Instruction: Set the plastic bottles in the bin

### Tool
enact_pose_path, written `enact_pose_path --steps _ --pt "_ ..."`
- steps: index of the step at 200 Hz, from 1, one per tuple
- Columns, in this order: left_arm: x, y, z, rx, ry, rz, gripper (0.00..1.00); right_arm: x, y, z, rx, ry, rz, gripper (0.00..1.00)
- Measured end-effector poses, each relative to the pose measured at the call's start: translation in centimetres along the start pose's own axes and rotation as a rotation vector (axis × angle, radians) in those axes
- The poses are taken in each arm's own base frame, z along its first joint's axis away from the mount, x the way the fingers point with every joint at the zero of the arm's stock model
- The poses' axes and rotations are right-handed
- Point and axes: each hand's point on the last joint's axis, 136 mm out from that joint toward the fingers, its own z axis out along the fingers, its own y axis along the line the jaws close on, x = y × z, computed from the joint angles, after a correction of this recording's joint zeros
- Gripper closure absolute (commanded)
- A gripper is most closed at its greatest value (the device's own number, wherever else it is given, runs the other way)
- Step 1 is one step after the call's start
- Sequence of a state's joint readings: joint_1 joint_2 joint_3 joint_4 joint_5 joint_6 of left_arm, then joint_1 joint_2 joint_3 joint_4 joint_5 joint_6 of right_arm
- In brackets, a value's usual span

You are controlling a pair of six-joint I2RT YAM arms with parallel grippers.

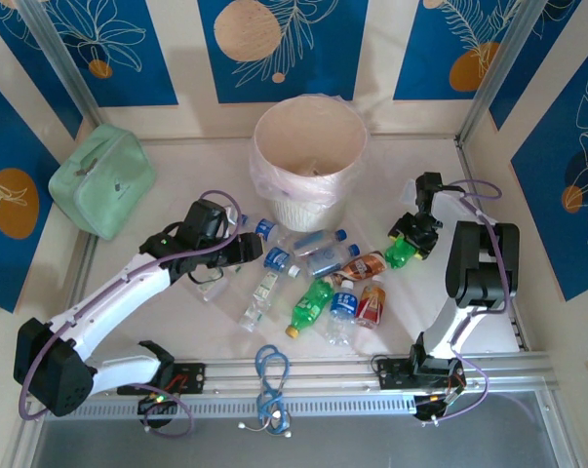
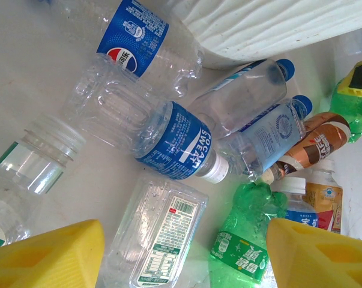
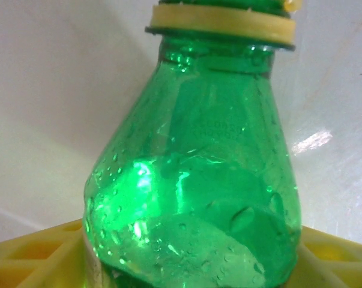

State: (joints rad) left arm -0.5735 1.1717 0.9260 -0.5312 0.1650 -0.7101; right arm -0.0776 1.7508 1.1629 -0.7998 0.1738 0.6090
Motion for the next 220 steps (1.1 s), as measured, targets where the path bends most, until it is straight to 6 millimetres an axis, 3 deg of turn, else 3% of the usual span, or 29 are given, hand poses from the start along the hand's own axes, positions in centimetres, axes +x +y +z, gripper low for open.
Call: enact_pose_path --steps 49,89,122,187,220 --pt "0.0 0.0 0.0 -0.001 0.0 0.0 0.29 0.4 0.8 -2.4 -0.035 -0.061 -0.029 0.38" --pt "0.0 0.2 0.0 -0.008 -0.001 -0.001 0.29 1.4 2.2 -7.2 -0.112 -0.159 -0.078 0.4" --pt "0.0 0.3 0.0 -0.017 -0.005 -0.002 0.29 2.0 4.5 -13.3 -0.206 -0.267 -0.141 0.4" --pt "-0.5 0.7 -0.4 -0.039 -0.04 0.0 0.29 3.8 12.1 -28.7 -0.496 -0.506 -0.302 0.41" --pt "-0.6 1.0 -0.4 -0.054 -0.047 -0.001 0.29 4.6 15.4 -33.8 -0.622 -0.55 -0.353 0.41"
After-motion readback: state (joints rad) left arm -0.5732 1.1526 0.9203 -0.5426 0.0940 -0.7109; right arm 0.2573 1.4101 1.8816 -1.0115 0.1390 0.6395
